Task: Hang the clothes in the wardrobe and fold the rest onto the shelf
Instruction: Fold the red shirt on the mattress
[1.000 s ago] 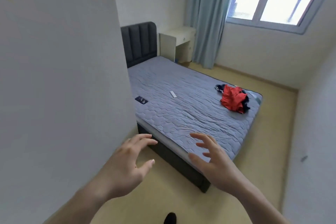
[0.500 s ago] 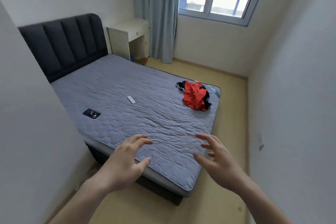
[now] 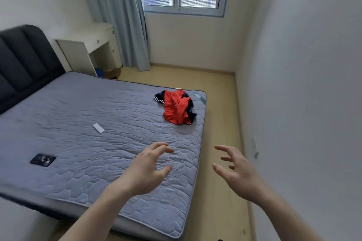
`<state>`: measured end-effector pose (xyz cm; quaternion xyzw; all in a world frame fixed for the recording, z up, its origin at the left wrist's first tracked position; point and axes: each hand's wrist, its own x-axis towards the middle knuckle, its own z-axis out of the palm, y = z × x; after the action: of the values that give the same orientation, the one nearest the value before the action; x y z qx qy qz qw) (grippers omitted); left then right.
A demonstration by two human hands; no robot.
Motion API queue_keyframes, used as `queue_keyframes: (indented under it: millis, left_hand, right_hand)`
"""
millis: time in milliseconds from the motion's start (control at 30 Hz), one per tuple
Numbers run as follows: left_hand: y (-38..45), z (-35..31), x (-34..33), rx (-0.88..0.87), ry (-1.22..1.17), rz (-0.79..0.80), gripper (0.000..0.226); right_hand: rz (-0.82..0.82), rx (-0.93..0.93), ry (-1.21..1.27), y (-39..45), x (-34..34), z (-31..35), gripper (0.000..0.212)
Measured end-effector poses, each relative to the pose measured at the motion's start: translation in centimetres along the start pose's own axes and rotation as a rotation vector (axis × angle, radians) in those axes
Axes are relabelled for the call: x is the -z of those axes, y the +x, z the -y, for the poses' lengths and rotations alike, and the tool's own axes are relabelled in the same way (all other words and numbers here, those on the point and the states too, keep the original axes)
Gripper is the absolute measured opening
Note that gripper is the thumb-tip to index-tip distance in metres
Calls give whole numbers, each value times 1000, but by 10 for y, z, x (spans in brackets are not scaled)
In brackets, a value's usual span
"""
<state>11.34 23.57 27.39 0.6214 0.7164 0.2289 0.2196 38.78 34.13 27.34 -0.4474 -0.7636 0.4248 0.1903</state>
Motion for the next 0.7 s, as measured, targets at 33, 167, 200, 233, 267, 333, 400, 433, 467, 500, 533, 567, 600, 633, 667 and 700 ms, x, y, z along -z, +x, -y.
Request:
queue_keyframes:
  millis: [33, 167, 200, 233, 267, 333, 400, 433, 467, 500, 533, 567, 600, 633, 667, 700]
  left_hand:
    - [20, -7, -7, 13, -4, 0, 41]
    - [92, -30, -28, 79, -11, -9, 39]
    - [106, -35, -32, 96, -18, -18, 38]
    - [120, -39, -36, 113, -25, -29, 38]
    - [132, -42, -39, 129, -35, -37, 37]
    - [153, -43, -43, 160, -57, -38, 36]
    - [171, -39, -46, 192, -82, -53, 34]
    - [184, -32, -47, 215, -90, -60, 33]
    - [190, -27, -46, 235, -94, -63, 33]
    - [199, -19, -45, 256, -100, -71, 33]
    - [209, -10, -44, 281, -108, -79, 33]
    - [220, 0, -44, 303, -111, -82, 33]
    - [231, 9, -43, 323, -110, -83, 33]
    - [243, 19, -43, 345, -109, -79, 33]
    - [257, 29, -43, 367, -114, -80, 33]
    - [272, 40, -43, 389, -118, -84, 33]
  right_hand:
    - [14, 4, -2, 16, 13, -10, 48]
    - [73, -1, -23, 83, 65, -43, 48]
    - [84, 4, -31, 100, 77, -49, 48]
    - [96, 10, -44, 117, 88, -54, 48]
    - [108, 15, -54, 135, 97, -57, 48]
    - [138, 17, -51, 168, 111, -61, 48]
    - [174, 38, -42, 201, 117, -63, 47]
    - [194, 51, -44, 221, 120, -66, 47]
    - [207, 58, -48, 235, 120, -66, 46]
    - [225, 64, -48, 251, 120, -67, 45]
    - [250, 68, -48, 268, 120, -69, 45]
    - [270, 75, -55, 284, 118, -72, 44]
    - [287, 82, -63, 302, 117, -74, 44]
    - [301, 85, -71, 320, 115, -77, 44]
    - [314, 88, -77, 338, 114, -80, 44]
    - [326, 90, -88, 356, 112, -84, 43]
